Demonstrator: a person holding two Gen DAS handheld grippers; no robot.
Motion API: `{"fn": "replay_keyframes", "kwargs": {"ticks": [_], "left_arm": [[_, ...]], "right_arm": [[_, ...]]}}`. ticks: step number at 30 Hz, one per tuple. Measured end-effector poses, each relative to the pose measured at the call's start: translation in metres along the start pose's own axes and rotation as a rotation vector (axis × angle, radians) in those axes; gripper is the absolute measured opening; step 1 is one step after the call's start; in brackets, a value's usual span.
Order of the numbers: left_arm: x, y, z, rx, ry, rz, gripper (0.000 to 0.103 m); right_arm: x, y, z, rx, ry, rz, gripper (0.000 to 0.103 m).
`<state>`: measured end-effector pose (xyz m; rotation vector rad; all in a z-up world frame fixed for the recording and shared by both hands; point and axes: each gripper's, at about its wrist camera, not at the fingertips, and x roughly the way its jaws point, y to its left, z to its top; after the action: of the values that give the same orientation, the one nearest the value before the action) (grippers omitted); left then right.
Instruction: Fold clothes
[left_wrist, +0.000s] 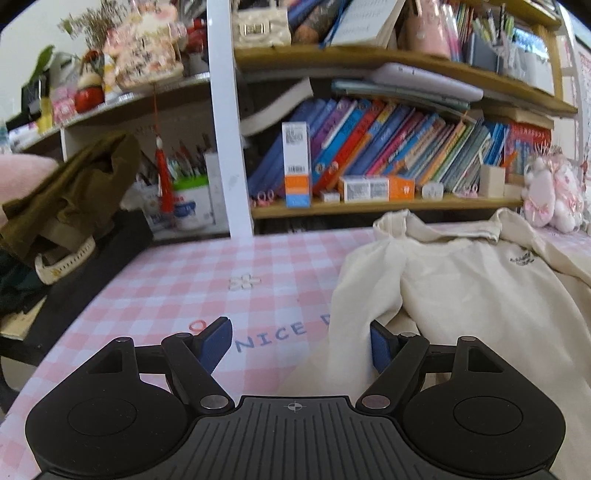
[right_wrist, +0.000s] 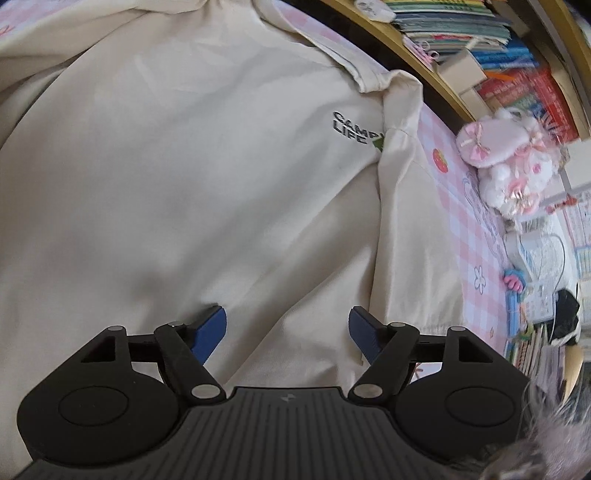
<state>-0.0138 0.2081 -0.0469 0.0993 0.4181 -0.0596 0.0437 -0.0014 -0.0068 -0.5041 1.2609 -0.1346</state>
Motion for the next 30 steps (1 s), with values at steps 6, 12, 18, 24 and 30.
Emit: {"fn": "replay_keyframes", "kwargs": {"ticks": [6, 12, 18, 24, 30], "left_arm": [[-0.009, -0.001, 0.0, 0.02, -0.076, -0.001, 0.08], [-0.014, 0.008, 0.005, -0.029, -0.104, -0.016, 0.081], [-0.008, 0.02, 0.019, -0.037, -0.014, 0.004, 0.081], [-0.012, 0.022, 0.023, -0.024, 0.04, -0.026, 0.081], [-0.009, 0.028, 0.012, -0.081, 0.122, -0.053, 0.082]], "right_arm": [[-0.002, 0.007, -0.002, 0.015, -0.009, -0.053, 0.076], [-0.001, 0.011, 0.0, 0.007, 0.003, -0.086, 0.079], [-0.002, -0.001, -0.012, 0.066, -0.045, -0.031, 0.079], [-0.004, -0.008, -0.031, 0.067, -0.163, 0.025, 0.079], [0.0, -0.022, -0.054, 0.293, -0.232, 0.099, 0.079]]}}
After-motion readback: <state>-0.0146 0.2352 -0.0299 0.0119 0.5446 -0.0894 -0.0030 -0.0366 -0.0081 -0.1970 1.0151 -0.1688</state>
